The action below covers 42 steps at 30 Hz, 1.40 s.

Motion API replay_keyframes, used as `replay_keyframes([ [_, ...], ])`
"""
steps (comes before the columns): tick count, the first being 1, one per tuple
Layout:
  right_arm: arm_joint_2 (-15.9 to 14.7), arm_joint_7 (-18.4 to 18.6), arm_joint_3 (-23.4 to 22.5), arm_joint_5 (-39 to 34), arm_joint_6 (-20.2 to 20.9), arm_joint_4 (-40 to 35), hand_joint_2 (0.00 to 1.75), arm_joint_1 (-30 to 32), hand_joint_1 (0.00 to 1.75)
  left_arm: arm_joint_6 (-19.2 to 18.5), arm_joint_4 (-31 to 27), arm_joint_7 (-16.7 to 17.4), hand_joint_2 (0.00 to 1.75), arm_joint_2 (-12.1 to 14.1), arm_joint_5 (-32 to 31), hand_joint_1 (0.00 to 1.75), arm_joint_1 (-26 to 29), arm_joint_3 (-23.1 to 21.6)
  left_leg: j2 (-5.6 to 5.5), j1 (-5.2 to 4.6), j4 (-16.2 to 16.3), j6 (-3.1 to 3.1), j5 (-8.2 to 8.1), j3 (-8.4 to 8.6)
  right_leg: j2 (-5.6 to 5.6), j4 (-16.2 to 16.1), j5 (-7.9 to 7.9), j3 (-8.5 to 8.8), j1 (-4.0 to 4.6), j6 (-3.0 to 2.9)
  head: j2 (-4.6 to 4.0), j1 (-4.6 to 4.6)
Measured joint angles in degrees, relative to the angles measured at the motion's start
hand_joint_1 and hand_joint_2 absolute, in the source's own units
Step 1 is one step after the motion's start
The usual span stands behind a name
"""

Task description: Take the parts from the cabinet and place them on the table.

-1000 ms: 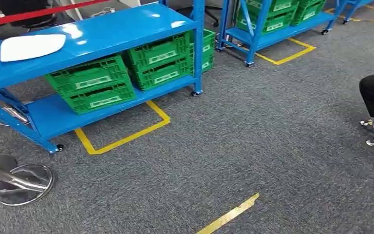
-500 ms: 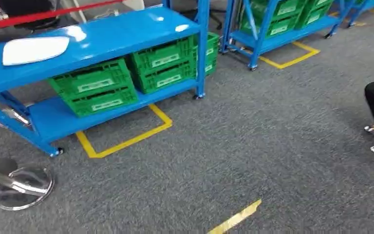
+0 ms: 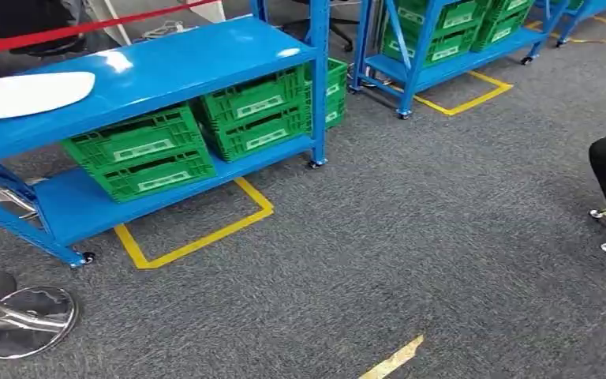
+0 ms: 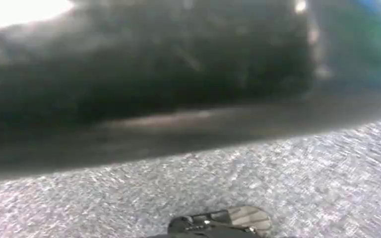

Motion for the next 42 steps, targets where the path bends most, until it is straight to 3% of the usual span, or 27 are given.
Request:
replay_keyframes([
  [1,0.00,0.02,-0.04,0.05,0.11,0.09,0.00,0.02,0.00,0.00,0.02,-0.02,0.00,0.02,-0.04,0.00,0.07,0.00,-0.02,0.03,-0.31,0.46,-0.36,0.75,-0.02,0.30,0.48,0.11,-0.06,0.46,0.00,-0.11],
  [3,-0.02,0.04,-0.11,0.16,0.35,0.11,0.00,-0.16,0.00,0.00,0.04,-0.04,0.00,-0.13,-0.22,0.00,-0.20,0.00,-0.10,0.50,-1.23,0.82,-0.36,2.48,0.22,2.49,-0.50,-0.80,-0.07,0.77,-0.04,0.30],
  [7,-0.02,0.21,-0.55,0.40,0.53,0.22,0.00,-0.26,0.00,0.05,0.09,-0.02,0.00,-0.04,-0.28,0.00,-0.54,0.02,-0.18,0.35,-1.25,1.36,-1.74,3.45,0.28,15.97,-6.70,-10.76,-0.26,1.43,0.00,0.56],
  [8,-0.04,0.30,-0.66,0.55,0.53,0.31,0.00,-0.19,0.00,0.07,0.13,-0.04,0.00,-0.09,-0.35,0.00,-0.46,0.02,-0.22,0.33,-1.25,1.29,-2.22,4.04,0.29,16.68,-6.42,-12.27,-0.26,1.50,0.00,0.63],
  [9,-0.04,0.39,-0.98,0.70,0.53,0.40,0.00,-0.17,0.00,0.11,0.17,-0.04,0.00,-0.11,-0.41,0.00,-0.34,0.04,-0.34,0.33,-1.25,1.20,-2.78,4.78,0.28,15.07,-4.39,-12.63,-0.26,1.41,0.00,0.54],
  [10,-0.04,0.44,-1.16,0.77,0.53,0.48,0.00,-0.20,0.00,0.15,0.22,-0.04,0.00,-0.11,-0.44,0.00,-0.34,0.09,-0.39,0.35,-1.25,1.09,-3.35,5.57,0.27,11.83,-1.74,-12.03,-0.26,1.40,0.00,0.65],
  [12,-0.04,0.61,-1.55,0.83,0.53,0.61,0.00,-0.19,0.00,0.22,0.31,-0.04,0.00,-0.22,-0.59,0.00,-0.48,0.11,-0.40,0.36,-1.27,0.73,-4.72,7.20,0.28,2.87,5.65,-9.90,-0.26,1.08,0.00,0.67],
  [14,-0.04,0.89,-1.90,0.85,0.57,1.05,0.00,-0.37,0.00,0.29,0.44,-0.04,0.00,-0.26,-0.65,0.00,-0.76,0.31,-0.50,0.21,-1.21,-0.06,-5.46,7.31,0.20,1.96,3.74,-9.75,0.15,0.10,0.00,0.79],
  [15,-0.04,1.00,-1.99,0.92,0.57,1.07,0.00,-0.35,0.00,0.33,0.46,-0.04,0.00,-0.26,-0.81,0.00,-0.74,0.31,-0.49,0.28,-1.46,-0.42,-5.75,7.48,0.24,1.87,5.00,-9.27,0.18,-0.33,0.00,0.74],
  [17,-0.02,1.09,-2.38,0.96,0.57,1.18,0.00,-0.27,0.00,0.35,0.52,-0.04,0.00,-0.24,-0.87,0.00,-0.75,0.31,-0.53,0.22,-1.00,-0.94,-5.16,8.21,0.34,1.09,4.85,-8.49,-0.03,-0.84,0.00,0.78],
  [18,0.00,1.07,-2.40,0.99,0.59,1.25,0.00,-0.33,0.00,0.37,0.55,-0.04,0.00,-0.11,-0.96,0.00,-0.76,0.33,-0.46,0.26,0.57,-1.14,-4.92,7.57,0.26,0.24,4.92,-7.53,-0.36,-1.01,0.00,0.78],
  [20,-0.02,1.05,-2.47,0.99,0.61,1.27,0.00,-0.50,0.00,0.39,0.63,-0.13,0.00,-0.11,-0.94,0.00,-0.94,0.33,-0.34,0.60,7.50,-1.94,-5.44,3.49,0.09,-0.82,4.59,-6.10,-0.47,-1.50,0.00,0.19],
  [22,-0.02,1.03,-2.58,0.99,0.61,1.34,0.00,-0.54,0.00,0.39,0.66,-0.13,0.00,-0.11,-0.94,0.00,-0.82,0.37,-0.32,1.16,13.77,-2.63,-9.56,-1.39,0.08,-1.34,3.94,-4.90,-0.47,-1.63,0.00,0.24],
  [23,-0.02,1.05,-2.80,1.01,0.61,1.36,0.00,-0.54,0.00,0.39,0.72,-0.13,0.00,-0.13,-0.96,0.00,-0.71,0.37,-0.31,1.42,14.44,-2.93,-10.85,-2.81,0.15,-1.43,3.46,-4.29,-0.51,-1.60,0.00,0.24],
  [24,-0.02,1.03,-2.91,1.03,0.68,1.44,0.00,-0.55,0.00,0.39,0.79,-0.13,0.00,-0.13,-0.96,0.00,-0.65,0.39,-0.28,1.61,13.79,-3.10,-10.73,-3.46,0.23,-1.43,2.94,-3.64,-0.56,-1.54,0.00,0.24],
  [25,-0.02,1.03,-2.99,1.07,0.68,1.53,0.00,-0.52,0.00,0.39,0.79,-0.13,0.00,-0.11,-0.96,0.00,-0.61,0.42,-0.24,1.83,11.58,-3.20,-8.91,-3.35,0.29,-1.43,2.37,-2.82,-0.64,-1.42,0.00,0.22],
  [28,-0.02,0.81,-3.50,1.40,0.81,1.75,0.00,-0.60,0.00,0.39,0.96,-0.13,0.00,-0.11,-1.07,0.00,-0.57,0.57,0.23,2.14,0.64,-3.15,1.94,-1.72,0.30,-1.30,0.49,-1.19,-0.79,-0.38,0.00,0.08],
  [29,-0.02,0.70,-3.69,1.51,0.92,1.79,0.00,-0.69,0.00,0.39,1.09,-0.17,0.00,-0.11,-1.11,0.00,-0.73,0.70,0.49,1.86,0.40,-2.67,0.39,-1.73,0.35,-1.23,-0.16,-0.96,-0.73,0.11,0.00,-0.18],
  [30,-0.02,0.68,-3.76,1.58,0.94,1.82,0.00,-0.83,0.00,0.42,1.11,-0.20,0.00,-0.11,-1.11,0.00,-0.73,0.77,0.35,1.48,0.40,-2.18,0.32,-1.23,0.24,-1.80,-0.78,-0.66,-0.90,0.70,0.00,0.08],
  [32,-0.02,0.61,-3.80,1.66,0.98,1.88,0.00,-0.91,0.00,0.44,1.11,-0.20,0.00,-0.09,-1.13,0.00,-0.70,0.81,0.15,1.32,-0.21,-0.83,0.53,-0.49,0.11,-1.42,0.02,1.19,-1.08,1.53,0.00,0.00],
  [34,-0.04,0.43,-3.74,1.68,1.01,1.95,0.00,-1.08,0.00,0.46,1.11,-0.22,0.00,0.02,-1.13,0.00,-0.79,0.85,0.04,1.62,-0.56,-0.13,0.45,0.77,0.20,1.53,-0.73,-0.45,-1.13,1.71,-0.02,0.44],
  [35,-0.11,0.33,-3.76,1.71,1.01,1.95,0.00,-1.08,0.00,0.48,1.11,-0.20,0.00,0.07,-1.13,0.00,-0.95,0.87,0.02,1.57,-0.55,0.20,0.14,0.89,0.26,5.46,-1.38,-2.76,-1.13,1.80,0.00,0.65],
  [37,-0.17,0.37,-3.89,1.71,1.01,2.03,0.00,-1.12,0.00,0.50,1.11,-0.22,0.00,0.07,-1.13,0.00,-1.05,0.92,-0.02,1.26,-0.55,0.48,-0.72,1.44,0.28,14.34,-5.82,-9.04,-0.97,1.81,0.00,0.59],
  [38,-0.17,0.37,-4.02,1.75,1.01,2.12,0.00,-1.12,0.00,0.50,1.11,-0.22,0.00,0.04,-1.13,0.00,-0.99,0.94,-0.03,1.13,-0.54,0.56,-1.16,1.91,0.28,16.34,-7.40,-11.07,-0.87,1.78,0.00,0.59],
  [39,-0.17,0.35,-4.24,1.77,1.01,2.19,0.00,-1.09,0.00,0.50,1.14,-0.22,0.00,0.02,-1.18,0.00,-0.94,0.94,-0.13,1.03,-0.54,0.58,-1.66,2.55,0.28,16.17,-7.41,-12.04,-0.77,1.69,0.00,0.61],
  [40,-0.17,0.35,-4.35,1.77,1.01,2.25,0.00,-1.06,0.00,0.50,1.18,-0.20,0.00,0.02,-1.18,0.00,-0.89,0.96,-0.21,0.94,-0.54,0.57,-2.25,3.40,0.28,13.98,-5.94,-12.04,-0.65,1.47,0.00,0.54],
  [42,-0.17,0.30,-4.66,1.82,1.01,2.32,0.00,-1.03,0.00,0.50,1.25,-0.22,0.00,-0.02,-1.20,0.00,-0.96,0.98,-0.29,0.84,-0.55,0.41,-3.49,5.15,0.28,5.35,1.13,-10.06,-0.21,0.63,0.00,0.59],
])
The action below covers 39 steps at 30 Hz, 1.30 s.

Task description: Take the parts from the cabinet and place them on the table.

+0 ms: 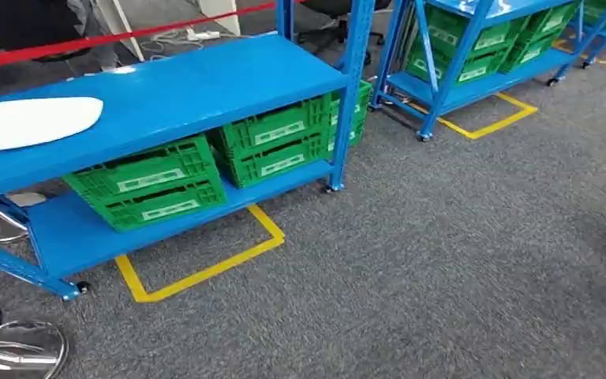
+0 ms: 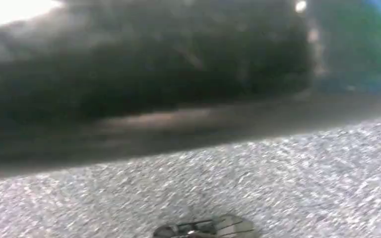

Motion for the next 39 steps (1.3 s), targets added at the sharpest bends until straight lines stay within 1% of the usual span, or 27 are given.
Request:
replay_keyframes([
  [1,0.00,-0.04,-0.11,0.00,0.00,0.04,0.00,0.06,0.00,0.00,0.04,0.00,0.00,-0.04,0.00,0.00,0.07,0.02,-0.01,0.00,-0.06,-0.14,-0.44,0.24,-0.06,-3.13,3.48,0.46,0.19,-0.58,0.00,0.13],
  [3,-0.09,-0.09,-0.26,0.04,0.02,0.17,0.00,-0.23,0.00,0.00,0.24,0.02,0.00,-0.07,0.00,0.00,-0.33,0.13,-0.17,-0.07,-0.38,-0.88,-1.04,0.20,0.04,-3.91,2.45,0.46,0.64,-1.12,0.00,0.22],
  [4,-0.09,-0.09,-0.26,0.09,0.00,0.17,0.00,-0.21,0.00,0.00,0.24,0.02,0.00,-0.07,0.00,0.00,-0.26,0.13,-0.12,0.00,-0.61,-1.23,-0.99,0.55,0.08,-4.30,3.71,0.87,0.74,-1.46,0.00,0.04],
  [7,0.07,-0.26,-0.57,0.11,0.07,0.28,0.00,-0.14,0.00,0.00,0.28,0.00,0.00,0.15,-0.13,0.00,-0.30,0.13,-0.09,-0.11,0.76,-2.07,-1.14,1.46,0.11,-5.69,3.31,3.28,0.13,-2.06,0.00,0.02],
  [8,0.07,-0.46,-0.61,0.09,0.07,0.31,0.00,-0.15,0.00,0.00,0.31,0.00,0.00,0.13,-0.13,0.00,-0.43,0.15,0.02,-0.05,3.26,-2.42,-1.93,0.19,0.04,-6.02,3.02,3.98,0.04,-2.36,0.00,-0.40],
  [11,0.07,-0.85,-0.79,0.02,-0.07,0.37,0.00,-0.22,0.00,0.04,0.35,0.00,0.00,0.11,-0.13,0.00,-0.43,0.24,0.06,0.32,14.51,-3.05,-7.22,-7.24,0.01,-6.10,1.73,5.30,0.00,-2.37,0.00,-0.37],
  [12,0.07,-0.90,-0.94,0.00,-0.07,0.39,0.00,-0.22,0.00,0.09,0.35,0.00,0.00,0.11,-0.13,0.00,-0.32,0.26,0.06,0.33,15.63,-3.09,-7.34,-8.60,0.05,-6.10,1.26,5.91,0.00,-2.35,0.00,-0.35],
  [13,0.07,-0.94,-1.03,0.00,-0.07,0.44,0.00,-0.19,0.00,0.09,0.35,0.00,0.00,0.11,-0.15,0.00,-0.20,0.26,0.06,0.32,14.67,-3.01,-5.92,-8.91,0.11,-6.10,0.72,6.64,0.00,-2.31,0.00,-0.39],
  [14,0.07,-0.96,-1.14,0.00,-0.09,0.46,0.00,-0.17,0.00,0.11,0.35,0.00,0.00,0.09,-0.15,0.00,-0.11,0.26,0.06,0.30,11.90,-2.77,-3.25,-8.39,0.16,-6.10,0.11,7.45,0.02,-2.21,0.00,-0.37],
  [16,0.07,-1.00,-1.20,0.00,-0.09,0.46,0.00,-0.18,0.00,0.11,0.35,0.00,0.00,0.11,-0.15,0.00,-0.01,0.28,0.09,0.10,3.60,-1.97,3.75,-6.20,0.11,-6.22,-1.09,8.55,0.08,-1.96,0.00,-0.37],
  [17,0.11,-1.01,-1.27,-0.02,-0.09,0.52,0.00,-0.27,0.00,0.11,0.37,0.00,0.00,0.22,-0.15,0.00,0.01,0.33,0.25,-0.35,2.40,-1.47,4.06,-5.91,0.04,-6.08,-1.59,9.33,0.03,-1.78,0.00,-0.14],
  [18,0.11,-1.01,-1.31,-0.07,-0.13,0.59,0.00,-0.34,0.00,0.11,0.44,0.00,0.00,0.28,-0.15,0.00,-0.08,0.33,0.44,-0.65,1.27,-1.26,2.14,-5.72,0.17,-6.26,-1.96,9.30,0.04,-1.26,0.00,-0.34],
  [19,0.09,-0.98,-1.33,-0.07,-0.07,0.61,0.00,-0.43,0.00,0.13,0.44,0.00,0.00,0.28,-0.15,0.00,-0.11,0.33,0.34,-0.80,1.22,-0.83,2.93,-5.15,0.07,-6.80,-2.34,9.47,-0.05,-0.84,0.00,-0.55],
  [21,0.09,-1.03,-1.33,-0.07,-0.09,0.66,0.00,-0.51,0.00,0.15,0.44,0.00,0.00,0.31,-0.15,0.00,0.03,0.33,0.21,-0.77,0.25,-0.08,3.16,-4.54,-0.05,-6.78,-1.87,11.41,-0.08,-0.18,0.00,-0.46],
  [23,0.00,-1.07,-1.33,-0.07,-0.11,0.72,0.00,-0.63,0.00,0.15,0.44,-0.04,0.00,0.33,-0.17,0.00,-0.08,0.33,0.20,-0.30,-0.81,0.44,3.01,-2.74,0.04,-2.90,-1.93,9.10,-0.03,0.07,-0.02,-0.06],
  [24,-0.02,-1.14,-1.33,-0.07,-0.13,0.72,0.00,-0.68,0.00,0.20,0.44,-0.04,0.00,0.37,-0.13,0.00,-0.29,0.33,0.19,-0.28,-0.92,0.77,2.67,-2.46,0.08,1.73,-2.74,6.28,-0.10,0.21,0.00,0.24],
  [26,-0.15,-1.09,-1.38,-0.07,-0.11,0.81,0.00,-0.72,0.00,0.26,0.46,-0.04,0.00,0.35,-0.13,0.00,-0.34,0.33,0.17,-0.32,-0.92,0.83,1.78,-1.74,0.07,9.19,-6.87,0.75,-0.18,0.63,0.00,0.31],
  [27,-0.15,-1.00,-1.42,-0.07,-0.11,0.83,0.00,-0.69,0.00,0.26,0.46,-0.02,0.00,0.33,-0.15,0.00,-0.29,0.33,0.14,-0.32,-0.92,0.81,1.29,-1.15,0.07,10.93,-8.17,-1.29,-0.17,0.78,0.00,0.26],
  [28,-0.15,-1.01,-1.44,-0.07,-0.11,0.83,0.00,-0.65,0.00,0.26,0.46,-0.02,0.00,0.28,-0.15,0.00,-0.20,0.33,0.09,-0.30,-0.92,0.73,0.76,-0.45,0.05,10.40,-7.63,-2.23,-0.18,0.91,0.00,0.31],
  [29,-0.15,-1.01,-1.49,-0.07,-0.11,0.83,0.00,-0.65,0.00,0.26,0.46,-0.02,0.00,0.24,-0.15,0.00,-0.10,0.33,0.03,-0.21,-0.92,0.59,0.19,0.37,0.05,7.82,-5.39,-2.06,-0.20,0.97,0.00,0.26],
  [31,-0.15,-1.03,-1.55,-0.07,-0.11,0.83,0.00,-0.65,0.00,0.26,0.46,-0.02,0.00,0.17,-0.15,0.00,-0.11,0.33,0.02,0.04,-0.92,0.11,-1.10,2.08,0.01,-1.03,1.78,0.24,-0.25,1.00,0.00,0.31],
  [32,-0.15,-1.01,-1.55,-0.07,-0.11,0.87,0.00,-0.63,0.00,0.26,0.46,-0.02,0.00,0.18,-0.15,0.00,-0.07,0.35,0.03,0.02,-0.98,-0.24,-1.66,2.52,-0.06,-3.15,4.27,0.97,-0.15,0.84,0.00,0.37],
  [33,-0.15,-1.03,-1.53,-0.07,-0.09,0.98,0.00,-0.70,0.00,0.26,0.46,-0.02,0.00,0.20,-0.15,0.00,-0.21,0.35,-0.11,-0.25,-0.84,-0.68,-2.07,2.60,-0.18,-3.75,1.92,0.56,-0.01,0.20,0.00,0.52],
  [34,-0.15,-1.09,-1.53,-0.02,-0.09,0.98,0.00,-0.90,0.00,0.28,0.46,-0.02,0.00,0.22,-0.15,0.00,-0.39,0.33,-0.04,-0.28,-1.12,-1.05,-2.41,2.61,-0.15,-3.61,2.59,1.30,0.05,-0.36,0.00,0.74],
  [35,-0.15,-1.07,-1.55,0.11,-0.09,0.98,0.00,-0.86,0.00,0.31,0.46,-0.02,0.00,0.22,-0.15,0.00,-0.43,0.33,0.00,-0.30,-1.00,-1.31,-2.35,3.33,-0.07,-3.82,3.16,0.91,0.00,-0.66,0.00,0.59],
  [37,-0.13,-1.16,-1.66,0.35,-0.09,1.03,0.00,-0.78,0.00,0.35,0.46,-0.02,0.00,0.24,-0.15,0.00,-0.40,0.33,-0.02,-0.24,-0.35,-1.64,-2.31,3.28,0.07,-4.10,2.90,1.88,-0.28,-1.20,0.00,0.48],
  [39,-0.13,-1.42,-1.68,0.66,-0.07,1.05,0.00,-0.80,0.00,0.46,0.46,-0.04,0.00,0.24,-0.15,0.00,-0.46,0.35,0.10,-0.08,4.64,-2.37,-3.23,0.78,0.00,-4.49,2.67,2.79,-0.32,-1.67,0.00,0.33],
])
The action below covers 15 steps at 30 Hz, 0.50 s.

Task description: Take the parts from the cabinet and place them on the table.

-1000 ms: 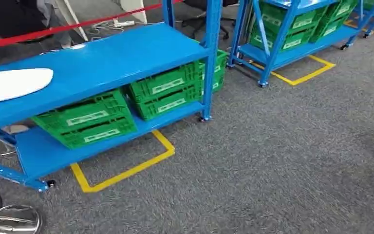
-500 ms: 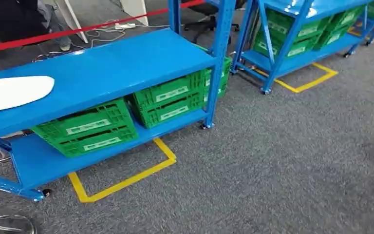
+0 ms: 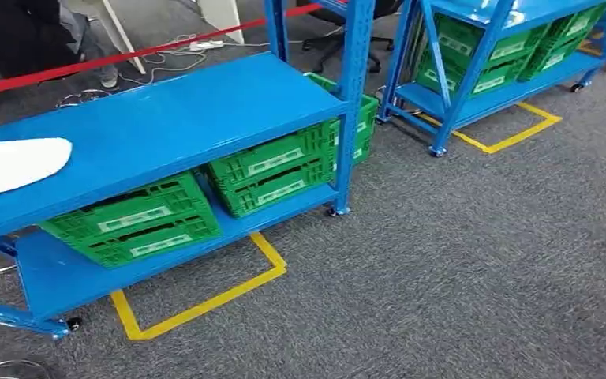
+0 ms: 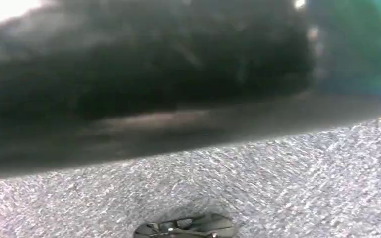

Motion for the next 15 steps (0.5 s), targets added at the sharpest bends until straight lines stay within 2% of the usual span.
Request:
replay_keyframes([
  [2,0.00,-0.35,-0.07,0.52,0.00,0.00,0.00,-0.07,0.00,0.04,0.00,0.00,0.00,-0.02,0.02,0.00,0.00,0.04,0.02,0.14,8.28,-0.55,-4.42,-5.22,-0.10,-0.27,-0.37,0.77,0.00,-0.28,0.00,0.07],
  [3,0.00,-0.63,-0.22,0.70,0.02,0.00,0.00,-0.07,0.00,0.18,0.00,0.04,0.00,-0.07,0.04,0.00,0.09,0.04,0.02,0.16,10.83,-0.62,-6.04,-7.25,-0.08,-0.30,-0.65,1.08,0.01,-0.33,0.00,0.09],
  [4,0.00,-0.74,-0.37,1.03,0.02,0.02,0.00,-0.08,0.00,0.48,0.00,0.26,0.00,-0.15,0.18,0.00,0.12,0.09,0.02,0.16,11.30,-0.58,-6.03,-8.36,0.01,-0.31,-0.96,1.44,0.01,-0.36,0.00,0.07],
  [5,0.00,-0.90,-0.48,1.31,0.00,0.04,0.00,-0.08,0.00,0.83,0.00,0.44,0.00,-0.20,0.26,0.00,0.17,0.15,0.02,0.16,9.92,-0.44,-4.10,-8.57,0.11,-0.31,-1.33,1.93,0.03,-0.35,0.00,0.04],
  [7,0.00,-1.09,-0.81,1.66,-0.02,0.11,0.00,-0.11,0.00,1.60,0.00,0.83,0.00,-0.26,0.26,0.00,0.15,0.42,0.03,0.05,2.28,0.23,3.35,-6.67,0.16,-0.39,-2.05,3.04,0.17,-0.23,0.00,0.02],
  [8,0.00,-1.18,-0.85,1.70,-0.02,0.13,0.00,-0.08,0.00,1.86,0.00,1.03,0.00,-0.26,0.26,0.00,0.16,0.57,0.29,-0.20,-2.24,1.00,7.01,-5.54,0.13,-0.53,-2.36,2.61,0.12,-0.12,0.00,0.04],
  [9,0.04,-1.25,-0.98,1.75,0.02,0.39,0.00,-0.33,0.00,2.05,0.00,1.07,0.00,-0.22,0.26,0.00,0.04,0.85,0.46,-0.60,-2.16,1.33,4.37,-5.66,0.21,-0.33,-2.59,3.63,0.32,0.22,0.00,0.26],
  [10,0.04,-1.27,-1.05,1.79,0.00,0.42,0.00,-0.31,0.00,2.10,0.00,1.09,0.00,-0.24,0.26,0.00,0.02,0.98,0.44,-0.64,-3.99,1.53,4.46,-5.45,0.14,-0.39,-2.67,2.98,0.26,0.43,0.00,0.03],
  [15,0.04,-1.27,-1.05,1.81,0.04,0.42,0.00,-0.38,0.00,2.10,0.00,1.09,0.00,-0.26,0.24,0.00,-0.01,1.03,0.34,-0.79,-4.17,1.50,4.86,-5.30,0.13,-0.37,-2.71,3.22,0.26,0.49,0.00,-0.07],
])
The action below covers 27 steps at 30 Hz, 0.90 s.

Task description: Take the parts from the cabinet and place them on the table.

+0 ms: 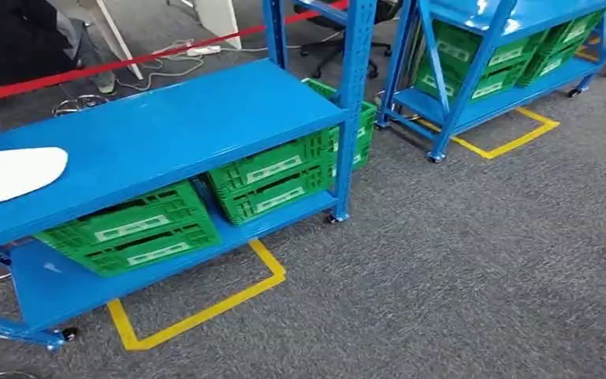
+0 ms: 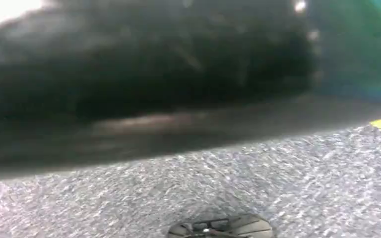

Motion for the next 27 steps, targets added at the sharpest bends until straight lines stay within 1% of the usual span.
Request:
replay_keyframes([
  [1,-0.02,0.00,-0.02,0.02,0.00,0.00,0.00,0.00,0.00,0.02,0.00,0.02,0.00,-0.02,0.02,0.00,0.01,0.00,0.00,-0.05,0.24,-0.03,0.31,-0.03,-0.05,-0.05,-0.05,-0.12,-0.01,0.10,0.00,-0.02],
  [2,-0.02,-0.07,-0.04,0.02,0.03,0.04,1.75,0.03,0.00,0.04,0.00,0.04,0.00,-0.09,0.00,0.00,0.07,0.04,0.04,-0.03,0.16,0.10,1.01,-0.02,-0.07,-0.40,-0.08,-0.58,-0.02,0.34,0.00,0.13],
  [3,-0.02,-0.09,-0.07,0.02,0.05,0.09,1.75,0.05,0.00,0.11,0.00,0.04,0.00,-0.11,0.00,0.00,0.15,0.07,-0.11,-0.08,0.00,0.12,0.97,0.04,-0.12,-0.69,-0.28,-0.28,-0.03,0.60,0.00,0.05],
  [4,-0.11,-0.24,-0.22,0.11,-0.13,0.17,1.75,0.02,0.00,0.26,-0.02,0.11,0.00,-0.52,-0.05,0.00,0.19,0.33,-0.38,0.78,-1.57,0.81,1.53,1.28,-0.15,1.95,-2.59,-0.63,0.18,1.42,0.00,0.46],
  [5,-0.15,-0.24,-0.24,0.24,-0.08,0.17,1.75,0.00,0.00,0.33,-0.02,0.18,0.00,-0.66,-0.22,0.00,-0.03,0.44,-0.52,0.76,-1.55,1.12,1.27,1.45,-0.12,11.32,-7.21,-5.66,-0.04,1.83,0.00,0.46],
  [6,-0.17,-0.24,-0.24,0.33,-0.06,0.24,1.75,-0.02,0.00,0.35,-0.02,0.20,0.00,-0.70,-0.33,0.00,-0.02,0.46,-0.68,0.72,-1.53,1.13,1.10,1.54,-0.12,15.37,-8.50,-8.13,-0.04,1.97,0.00,0.44],
  [7,-0.17,-0.17,-0.26,0.41,-0.06,0.26,1.75,0.00,0.00,0.37,-0.02,0.28,0.00,-0.72,-0.35,0.00,0.04,0.48,-0.95,0.71,-1.51,1.14,0.94,1.72,-0.12,16.97,-8.19,-9.47,-0.04,2.01,0.00,0.44],
  [8,-0.17,-0.15,-0.28,0.44,-0.06,0.33,1.75,0.04,0.00,0.39,-0.02,0.35,0.00,-0.79,-0.35,0.00,0.06,0.50,-1.32,0.71,-1.51,1.09,0.73,2.04,-0.11,15.78,-6.26,-9.37,-0.04,2.01,0.00,0.44],
  [9,-0.17,-0.13,-0.33,0.59,-0.06,0.39,1.75,0.04,0.00,0.42,-0.02,0.35,0.00,-0.85,-0.37,0.00,0.05,0.50,-1.77,0.72,-1.51,0.98,0.50,2.40,-0.08,12.44,-3.47,-8.14,-0.04,1.89,0.00,0.46],
  [10,-0.17,-0.15,-0.33,0.68,-0.06,0.42,1.75,0.03,0.00,0.46,-0.02,0.35,0.00,-0.92,-0.44,0.00,0.01,0.50,-2.26,0.72,-1.50,0.81,0.21,2.91,0.22,7.24,-0.19,-5.92,-0.04,1.75,0.00,0.46],
  [11,-0.17,-0.15,-0.33,0.70,-0.08,0.42,1.75,0.05,0.00,0.46,-0.02,0.37,0.00,-1.01,-0.44,0.00,0.02,0.50,-2.66,0.74,-1.50,0.62,-0.09,3.28,1.44,2.07,2.47,-3.75,-0.08,1.49,0.00,0.46],
  [12,-0.20,-0.15,-0.28,0.70,-0.08,0.48,1.75,0.07,0.00,0.48,-0.02,0.37,0.00,-1.09,-0.44,0.00,-0.08,0.53,-2.94,0.43,-1.27,0.24,-0.39,3.23,2.97,0.27,1.97,-2.84,-0.09,1.22,0.00,0.44],
  [13,-0.20,-0.17,-0.28,0.72,-0.08,0.59,1.75,0.02,0.00,0.48,-0.02,0.37,0.00,-1.09,-0.46,0.00,-0.23,0.53,-3.49,0.45,-1.12,-0.04,-0.51,3.15,2.51,-0.19,2.07,-2.47,-0.18,1.06,0.00,0.42],
  [15,-0.20,-0.11,-0.31,0.89,0.11,0.63,1.75,-0.11,0.00,0.48,-0.02,0.37,0.00,-1.09,-0.50,0.00,-0.09,0.55,-4.04,0.79,-1.39,-0.53,-0.26,3.04,2.01,-0.18,2.13,-2.17,0.12,0.74,0.00,0.44],
  [16,-0.20,-0.09,-0.33,1.07,0.40,0.63,1.75,-0.12,0.00,0.48,-0.02,0.37,0.00,-1.07,-0.50,0.00,-0.08,0.57,-4.38,0.77,-1.41,-0.77,-0.36,3.07,1.68,-0.47,2.24,-2.07,0.04,0.43,0.00,0.42],
  [17,-0.15,-0.11,-0.48,1.36,0.66,0.63,1.75,-0.23,0.00,0.48,-0.02,0.37,0.00,-0.96,-0.50,0.00,-0.14,0.61,-3.82,0.79,-0.87,-1.14,-1.02,3.09,1.03,-0.92,2.48,-1.79,-0.36,0.02,0.00,0.44],
  [18,-0.15,-0.26,-0.65,1.46,0.79,0.63,1.75,-0.28,0.00,0.48,-0.02,0.37,0.00,-0.96,-0.53,0.00,-0.16,0.61,-2.11,0.67,1.02,-1.55,-2.41,2.21,0.65,-1.12,2.36,-1.61,-0.37,-0.42,0.00,-0.06],
  [19,-0.17,-0.28,-0.74,1.53,0.88,0.63,1.75,-0.27,0.00,0.48,-0.02,0.37,0.00,-0.96,-0.51,0.00,-0.27,0.61,-1.28,0.82,4.62,-1.87,-4.48,0.40,0.12,-1.12,2.24,-1.54,-0.37,-0.58,0.00,-0.20],
  [20,-0.17,-0.31,-0.81,1.55,0.90,0.63,1.75,-0.26,0.00,0.48,-0.02,0.37,0.00,-0.96,-0.53,0.00,-0.38,0.63,-0.86,0.98,9.13,-2.10,-6.59,-1.86,-0.50,-1.11,2.11,-1.45,-0.34,-0.76,0.00,-0.15],
  [21,-0.17,-0.31,-0.94,1.62,0.90,0.63,1.75,-0.29,0.00,0.48,-0.02,0.37,0.00,-0.96,-0.57,0.00,-0.37,0.63,-0.70,1.07,13.45,-2.28,-8.16,-4.09,-1.11,-1.11,1.97,-1.38,-0.33,-0.83,0.00,-0.11],
  [22,-0.17,-0.33,-1.25,1.79,0.94,0.66,1.75,-0.34,0.00,0.48,-0.02,0.37,0.00,-0.96,-0.64,0.00,-0.32,0.66,-0.67,1.18,15.98,-2.44,-8.21,-5.64,-1.70,-1.11,1.80,-1.22,-0.32,-0.83,0.00,-0.15],
  [23,-0.17,-0.35,-1.38,1.92,0.94,0.70,1.75,-0.37,0.00,0.48,-0.02,0.37,0.00,-0.96,-0.70,0.00,-0.18,0.68,-0.62,1.26,15.45,-2.49,-6.90,-5.50,-2.14,-1.11,1.65,-1.02,-0.32,-0.81,0.00,-0.15],
  [24,-0.17,-0.42,-1.46,1.99,0.94,0.70,1.75,-0.40,0.00,0.48,-0.02,0.37,0.00,-0.92,-0.75,0.00,-0.13,0.70,-0.43,1.32,12.47,-2.43,-4.23,-4.25,-2.64,-1.11,1.45,-0.71,-0.32,-0.73,0.00,-0.17],
  [25,-0.17,-0.48,-1.46,2.01,0.94,0.70,1.75,-0.43,0.00,0.48,-0.02,0.37,0.00,-0.85,-0.90,0.00,-0.14,0.72,0.05,1.31,7.98,-2.24,-1.42,-2.19,-3.11,-1.11,1.24,-0.34,-0.32,-0.65,0.00,-0.13],
  [26,-0.17,-0.50,-1.46,2.01,0.96,0.72,1.75,-0.46,0.00,0.48,-0.02,0.37,0.00,-0.85,-1.01,0.00,-0.22,0.72,1.17,1.24,3.09,-1.96,1.05,0.14,-3.53,-1.11,1.01,0.06,-0.32,-0.42,0.00,-0.18],
  [27,-0.17,-0.50,-1.53,2.01,0.96,0.72,1.75,-0.44,0.00,0.48,-0.02,0.37,0.00,-0.85,-1.03,0.00,-0.30,0.72,3.59,0.85,0.17,-1.72,1.06,1.67,-3.96,-1.13,0.71,-0.23,-0.16,0.01,0.00,-0.13],
])
